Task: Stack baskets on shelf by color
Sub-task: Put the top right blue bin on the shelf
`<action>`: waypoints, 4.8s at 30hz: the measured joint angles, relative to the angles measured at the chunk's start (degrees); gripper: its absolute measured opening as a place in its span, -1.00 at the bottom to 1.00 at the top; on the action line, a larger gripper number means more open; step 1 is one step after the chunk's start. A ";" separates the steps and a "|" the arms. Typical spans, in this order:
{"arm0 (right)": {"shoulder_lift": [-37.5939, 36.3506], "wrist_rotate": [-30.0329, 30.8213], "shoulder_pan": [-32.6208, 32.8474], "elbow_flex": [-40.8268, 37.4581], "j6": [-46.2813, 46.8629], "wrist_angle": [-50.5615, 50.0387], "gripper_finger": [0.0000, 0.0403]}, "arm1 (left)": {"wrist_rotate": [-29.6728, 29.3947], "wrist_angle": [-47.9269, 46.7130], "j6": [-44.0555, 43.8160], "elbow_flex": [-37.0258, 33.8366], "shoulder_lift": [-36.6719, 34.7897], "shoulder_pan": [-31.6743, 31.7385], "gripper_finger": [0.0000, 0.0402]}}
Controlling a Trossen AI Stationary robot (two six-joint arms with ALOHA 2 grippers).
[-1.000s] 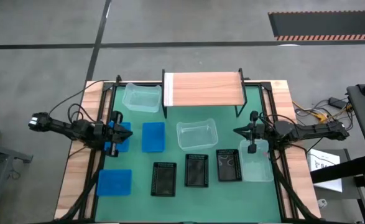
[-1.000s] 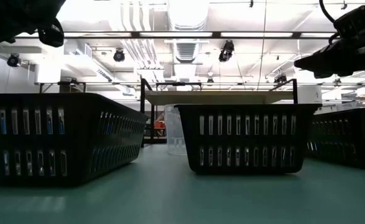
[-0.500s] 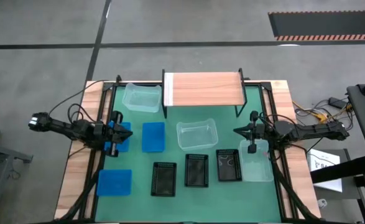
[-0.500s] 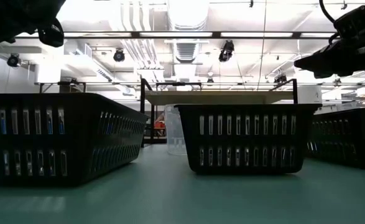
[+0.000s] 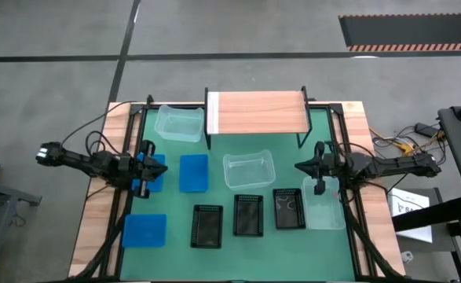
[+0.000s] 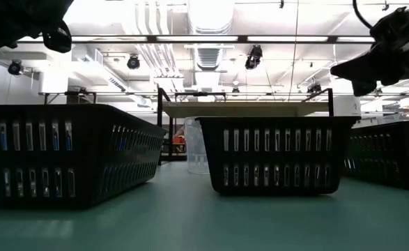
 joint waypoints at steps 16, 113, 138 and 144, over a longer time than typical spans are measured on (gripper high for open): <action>0.00 0.48 -0.02 -0.11 5.51 1.27 -0.96 | 0.11 6.37 1.49 0.00 -0.07 0.01 -1.00; 14.94 -20.57 -0.11 1.49 -19.36 46.17 -0.96 | -0.37 -86.79 -25.90 56.72 61.29 0.14 -0.30; 14.95 -20.56 -0.11 1.49 -18.30 45.65 -0.96 | -0.35 -79.40 -20.47 52.94 75.09 0.14 -0.49; 14.95 -20.56 -0.11 1.49 -18.29 45.28 -0.96 | -0.07 -80.10 -21.10 53.46 72.22 0.01 -0.96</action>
